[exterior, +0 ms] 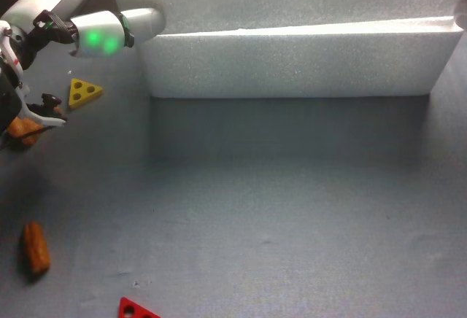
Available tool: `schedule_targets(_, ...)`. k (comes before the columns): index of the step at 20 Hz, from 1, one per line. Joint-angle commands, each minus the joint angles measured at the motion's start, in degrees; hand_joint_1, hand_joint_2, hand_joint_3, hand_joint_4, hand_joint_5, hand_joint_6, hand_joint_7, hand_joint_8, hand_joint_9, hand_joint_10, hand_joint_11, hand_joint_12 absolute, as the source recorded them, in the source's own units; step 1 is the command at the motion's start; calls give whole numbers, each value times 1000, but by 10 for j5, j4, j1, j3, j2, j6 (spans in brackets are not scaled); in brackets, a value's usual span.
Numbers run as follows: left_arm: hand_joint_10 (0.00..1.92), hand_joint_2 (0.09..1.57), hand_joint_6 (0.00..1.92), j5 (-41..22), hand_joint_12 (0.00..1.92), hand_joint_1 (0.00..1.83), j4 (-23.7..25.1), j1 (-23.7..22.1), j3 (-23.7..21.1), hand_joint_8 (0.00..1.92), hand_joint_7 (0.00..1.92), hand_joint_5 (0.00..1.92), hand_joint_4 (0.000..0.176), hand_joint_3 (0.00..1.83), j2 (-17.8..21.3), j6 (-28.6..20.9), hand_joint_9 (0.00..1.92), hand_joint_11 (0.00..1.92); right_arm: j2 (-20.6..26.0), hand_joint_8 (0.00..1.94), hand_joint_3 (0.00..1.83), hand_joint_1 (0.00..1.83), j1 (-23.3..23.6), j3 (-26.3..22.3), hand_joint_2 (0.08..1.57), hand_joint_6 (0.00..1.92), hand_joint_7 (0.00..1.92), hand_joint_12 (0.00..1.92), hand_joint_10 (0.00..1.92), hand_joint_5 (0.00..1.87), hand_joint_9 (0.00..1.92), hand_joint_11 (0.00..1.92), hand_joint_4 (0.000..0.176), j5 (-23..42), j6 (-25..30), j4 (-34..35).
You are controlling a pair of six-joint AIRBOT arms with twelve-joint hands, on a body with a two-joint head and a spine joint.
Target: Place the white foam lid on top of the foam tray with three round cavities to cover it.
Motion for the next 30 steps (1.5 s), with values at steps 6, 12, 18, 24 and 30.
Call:
schedule_targets(6,0,1070,0,-81,133,526,33,-7,-7,0,0,2,45,1,0,-2,0,0,4,0,2,496,9,-3,1289,0,0,495,0,0,0,0,0,67,2,-35)
schedule_targets(12,0,1078,0,-51,230,512,38,-27,16,0,0,1,22,0,-12,-2,0,0,4,0,0,512,9,18,1257,0,0,586,0,0,0,0,0,44,2,-27)
schedule_targets(18,0,1085,0,-18,450,488,31,-32,36,0,0,9,15,1,-26,-2,0,0,1,7,0,559,9,24,1254,0,57,1018,50,0,90,0,0,33,2,-8)
schedule_targets(24,0,1063,1,-20,359,496,28,-25,36,0,0,6,7,0,-26,-5,0,0,1,11,0,617,-1,23,1278,10,57,361,18,32,42,0,0,33,2,1)
schedule_targets(30,0,1069,2,-38,330,505,25,-22,27,0,0,5,30,0,-15,-7,0,0,-1,0,0,553,-5,19,1253,0,0,0,0,0,0,0,0,33,2,2)
